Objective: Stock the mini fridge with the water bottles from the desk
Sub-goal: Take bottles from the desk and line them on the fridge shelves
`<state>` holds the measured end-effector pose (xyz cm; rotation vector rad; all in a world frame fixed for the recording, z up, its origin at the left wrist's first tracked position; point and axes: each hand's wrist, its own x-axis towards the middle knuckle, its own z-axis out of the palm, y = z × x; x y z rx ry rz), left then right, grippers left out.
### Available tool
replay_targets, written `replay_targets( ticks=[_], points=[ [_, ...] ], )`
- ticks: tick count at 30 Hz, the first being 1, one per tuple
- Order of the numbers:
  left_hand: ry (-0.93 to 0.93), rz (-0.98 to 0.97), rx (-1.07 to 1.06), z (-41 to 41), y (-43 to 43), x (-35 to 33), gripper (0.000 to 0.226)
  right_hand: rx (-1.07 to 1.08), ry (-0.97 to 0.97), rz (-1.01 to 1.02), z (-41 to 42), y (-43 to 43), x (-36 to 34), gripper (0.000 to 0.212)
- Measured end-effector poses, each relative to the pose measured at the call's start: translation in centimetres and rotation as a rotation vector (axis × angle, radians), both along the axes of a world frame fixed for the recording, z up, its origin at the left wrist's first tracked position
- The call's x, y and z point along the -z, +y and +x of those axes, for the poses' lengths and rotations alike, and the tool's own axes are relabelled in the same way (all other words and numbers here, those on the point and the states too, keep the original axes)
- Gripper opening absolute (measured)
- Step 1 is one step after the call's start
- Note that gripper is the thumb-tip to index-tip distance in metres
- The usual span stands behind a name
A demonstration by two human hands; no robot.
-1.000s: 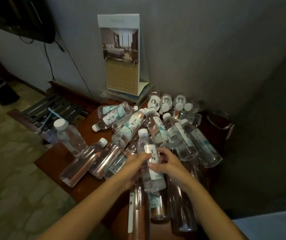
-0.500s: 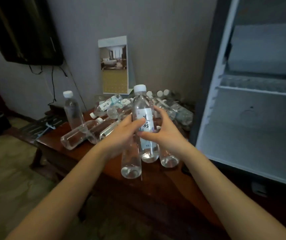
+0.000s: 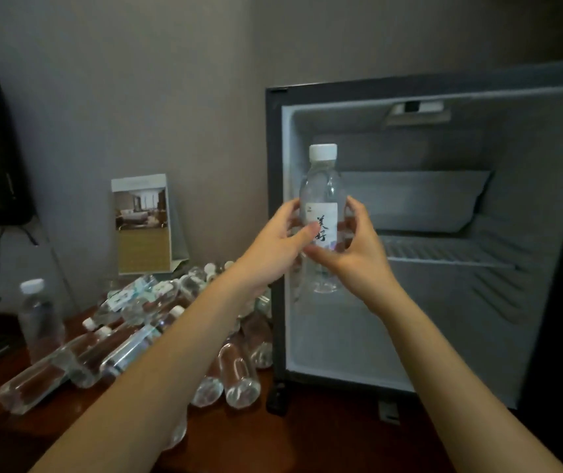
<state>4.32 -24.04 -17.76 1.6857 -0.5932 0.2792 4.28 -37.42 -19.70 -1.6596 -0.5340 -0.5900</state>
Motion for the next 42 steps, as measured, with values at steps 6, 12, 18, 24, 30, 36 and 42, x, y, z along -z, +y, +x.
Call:
replay_targets(
  ticks=[6, 12, 18, 24, 30, 36, 42],
  points=[
    [0.050, 0.011, -0.093, 6.1, -5.7, -2.1, 0.044, 0.124, -0.004, -0.011, 5.8, -3.7, -2.6, 0.074],
    [0.064, -0.013, -0.154, 9.5, -7.8, -1.8, 0.048, 0.148, 0.028, -0.040, 9.9, -4.9, -2.5, 0.076],
    [0.107, -0.041, -0.128, 9.7, -7.4, -1.1, 0.052, 0.117, 0.123, -0.089, 12.1, -4.2, -3.1, 0.080],
    [0.166, -0.059, -0.199, 9.1, -6.1, -1.3, 0.056, 0.158, 0.186, -0.093, 14.0, -3.1, -3.1, 0.081],
    [0.206, -0.049, -0.218, 8.5, -5.9, -1.7, 0.058, 0.254, 0.250, -0.222, 14.8, -2.5, -3.2, 0.066],
    [0.209, -0.007, -0.187, 8.4, -6.1, -0.7, 0.052, 0.331, 0.294, -0.441, 13.5, -2.9, -2.5, 0.054],
    [0.186, 0.041, -0.094, 7.3, -4.6, 0.3, 0.062, 0.299, 0.316, -0.419, 13.8, -3.1, -1.8, 0.061]
  ],
)
